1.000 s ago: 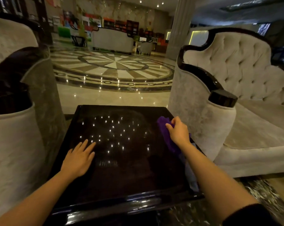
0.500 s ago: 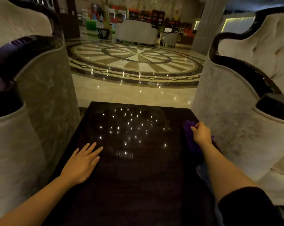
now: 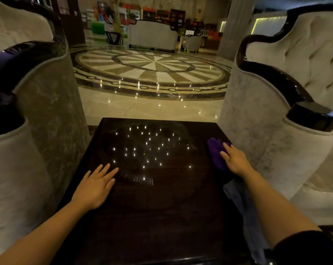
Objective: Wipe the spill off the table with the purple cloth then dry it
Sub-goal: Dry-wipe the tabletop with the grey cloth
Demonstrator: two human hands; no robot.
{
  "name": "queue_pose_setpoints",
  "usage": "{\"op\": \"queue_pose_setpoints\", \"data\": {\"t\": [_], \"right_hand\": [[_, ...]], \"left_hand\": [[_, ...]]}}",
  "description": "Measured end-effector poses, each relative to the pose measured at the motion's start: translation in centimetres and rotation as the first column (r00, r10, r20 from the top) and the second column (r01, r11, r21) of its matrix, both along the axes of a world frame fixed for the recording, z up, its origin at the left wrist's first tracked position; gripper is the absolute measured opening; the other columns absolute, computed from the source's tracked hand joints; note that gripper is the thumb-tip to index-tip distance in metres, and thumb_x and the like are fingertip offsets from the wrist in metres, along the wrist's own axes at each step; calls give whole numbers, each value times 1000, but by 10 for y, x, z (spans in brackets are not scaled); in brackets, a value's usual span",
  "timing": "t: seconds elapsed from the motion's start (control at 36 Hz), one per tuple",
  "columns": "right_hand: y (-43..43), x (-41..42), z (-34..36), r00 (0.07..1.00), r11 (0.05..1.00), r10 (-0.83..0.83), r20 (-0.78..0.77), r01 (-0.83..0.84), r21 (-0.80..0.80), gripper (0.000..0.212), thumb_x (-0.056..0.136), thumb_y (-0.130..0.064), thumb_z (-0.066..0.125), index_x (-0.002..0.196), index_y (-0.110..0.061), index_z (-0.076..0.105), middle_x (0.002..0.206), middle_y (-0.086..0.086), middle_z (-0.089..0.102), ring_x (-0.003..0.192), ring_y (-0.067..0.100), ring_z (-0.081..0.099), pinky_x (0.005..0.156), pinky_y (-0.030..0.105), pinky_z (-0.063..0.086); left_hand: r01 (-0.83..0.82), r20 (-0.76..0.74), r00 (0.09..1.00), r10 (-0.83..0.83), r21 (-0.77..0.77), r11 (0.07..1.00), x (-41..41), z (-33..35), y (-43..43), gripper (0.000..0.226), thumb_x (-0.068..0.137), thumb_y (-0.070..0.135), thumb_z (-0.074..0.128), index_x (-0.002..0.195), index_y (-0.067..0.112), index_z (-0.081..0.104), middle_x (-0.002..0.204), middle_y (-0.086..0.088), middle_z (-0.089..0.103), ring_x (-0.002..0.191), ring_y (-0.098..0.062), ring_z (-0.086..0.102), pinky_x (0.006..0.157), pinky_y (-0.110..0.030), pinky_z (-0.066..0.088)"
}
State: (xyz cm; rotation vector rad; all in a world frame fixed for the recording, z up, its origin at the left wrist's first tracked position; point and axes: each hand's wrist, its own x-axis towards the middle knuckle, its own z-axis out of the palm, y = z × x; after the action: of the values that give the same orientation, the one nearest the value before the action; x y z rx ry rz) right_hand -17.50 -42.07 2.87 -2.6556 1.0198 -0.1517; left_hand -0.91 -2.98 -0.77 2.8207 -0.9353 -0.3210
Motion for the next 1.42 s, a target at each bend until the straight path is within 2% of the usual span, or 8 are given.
{"op": "queue_pose_setpoints", "data": {"t": [0.22,0.42,0.58,0.75,0.89,1.06,1.22,1.42], "right_hand": [[22,-63,-4,999,1000,-2,-32,2,11,53,97,-33,38,144,-18,21,153,23,19,142,35,19,117,39,17],[54,-96,-12,999,990,-48,-3,48,135,56,94,-39,43,144,-29,19,156,18,10,144,32,13,117,42,17],[71,-105,-20,998,980,-69,-10,70,185,63,91,-46,46,145,-30,17,158,13,5,144,30,9,118,43,18],[81,-97,-27,991,988,-119,-61,124,91,68,91,-46,45,146,-24,12,157,13,10,144,30,15,114,41,24],[90,-83,-23,983,985,-153,-100,160,61,61,97,-36,35,147,-13,8,157,13,10,142,33,17,114,42,25],[115,-58,-20,970,970,-237,-60,239,35,56,98,-32,30,146,-10,9,155,18,15,140,37,22,112,46,28],[140,-26,-21,980,980,-192,-60,195,44,56,98,-31,29,146,-10,9,155,18,16,141,36,20,113,46,27],[165,11,-22,995,994,-100,-26,101,30,54,97,-29,30,145,-10,14,151,20,26,135,39,29,105,44,34]], "left_hand": [[-2,-1,1000,2,-2,1000,3,-3,2,48,99,37,20,147,31,11,159,0,5,147,-19,0,120,-42,6],[8,-50,999,-5,59,998,9,4,0,49,99,38,18,147,30,7,159,-3,1,147,-23,-1,119,-45,7],[-6,-29,1000,5,-37,999,-3,6,9,50,100,34,22,147,29,8,159,-8,-1,147,-26,2,119,-43,13],[19,-2,1000,-19,-23,1000,-21,0,28,50,100,32,23,147,26,9,159,-9,2,147,-26,4,119,-41,13],[41,1,999,-41,-29,999,-33,-3,37,50,100,32,21,148,22,8,159,-7,3,147,-23,1,119,-39,10],[30,12,999,-29,-34,999,-38,-6,51,50,101,30,21,148,19,9,159,-6,5,147,-22,2,120,-37,9],[29,15,999,-29,-55,998,-39,-10,52,49,101,30,21,148,18,11,159,-6,6,147,-22,2,120,-36,7],[26,24,999,-24,-90,996,-39,-12,51,49,101,30,20,148,18,12,159,-5,7,147,-21,2,120,-36,6]]}}
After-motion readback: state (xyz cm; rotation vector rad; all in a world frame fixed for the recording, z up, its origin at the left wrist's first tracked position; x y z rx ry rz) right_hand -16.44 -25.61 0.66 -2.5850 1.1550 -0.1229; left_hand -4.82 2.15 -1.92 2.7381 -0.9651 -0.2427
